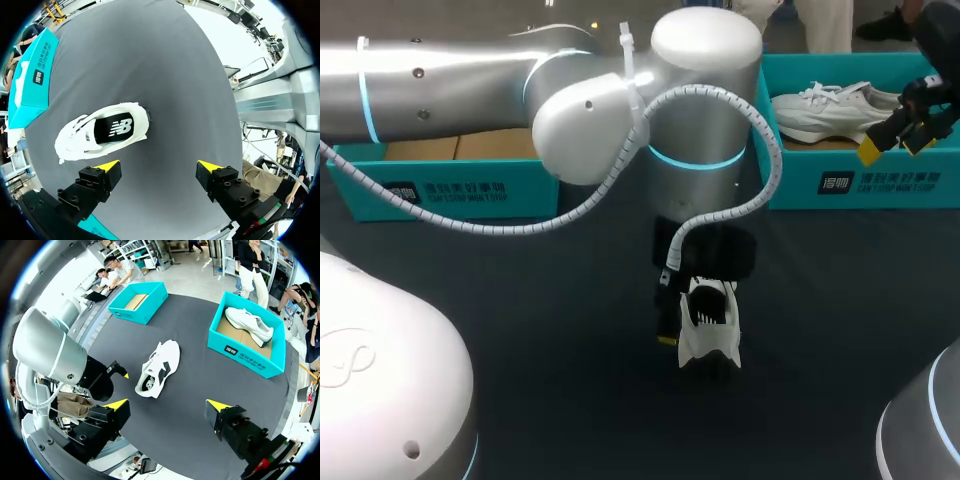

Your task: Take the shoe out of the shoebox, open the shoe tongue, remove and reinsert the insole, then place the shoe into the shoebox

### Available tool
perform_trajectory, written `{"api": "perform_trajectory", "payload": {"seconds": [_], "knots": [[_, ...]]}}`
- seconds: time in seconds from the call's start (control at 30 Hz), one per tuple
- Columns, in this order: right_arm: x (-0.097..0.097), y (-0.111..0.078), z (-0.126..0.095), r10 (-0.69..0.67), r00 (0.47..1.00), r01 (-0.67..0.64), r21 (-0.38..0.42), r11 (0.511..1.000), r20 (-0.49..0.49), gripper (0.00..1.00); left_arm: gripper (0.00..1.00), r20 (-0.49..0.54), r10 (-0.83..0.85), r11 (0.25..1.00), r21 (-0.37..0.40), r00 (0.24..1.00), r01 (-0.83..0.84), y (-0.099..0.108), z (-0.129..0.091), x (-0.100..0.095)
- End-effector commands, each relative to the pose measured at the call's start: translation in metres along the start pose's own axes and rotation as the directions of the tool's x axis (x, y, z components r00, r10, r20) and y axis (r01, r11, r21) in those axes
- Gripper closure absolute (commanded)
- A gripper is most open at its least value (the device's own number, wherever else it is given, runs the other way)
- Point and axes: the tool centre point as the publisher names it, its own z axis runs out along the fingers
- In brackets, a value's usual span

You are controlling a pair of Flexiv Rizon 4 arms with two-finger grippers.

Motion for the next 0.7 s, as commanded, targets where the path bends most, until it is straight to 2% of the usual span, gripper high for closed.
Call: {"api": "perform_trajectory", "payload": {"seconds": [0.03,0.27,0.7], "knots": [[-0.001,0.003,0.000,0.001,1.000,-0.001,0.007,1.000,-0.001,0.00,0.00,0.027,0.003,1.000,-0.006,1.000,-0.003,-0.013,0.014,0.006],[-0.001,0.003,0.000,0.001,1.000,-0.001,0.007,1.000,-0.001,0.00,0.00,0.086,0.017,1.000,0.004,0.996,-0.018,-0.027,0.036,0.006],[-0.001,0.003,0.000,0.001,1.000,-0.001,0.007,1.000,-0.001,0.00,0.00,0.104,-0.025,1.000,0.014,0.994,0.023,-0.042,0.064,-0.010]]}}
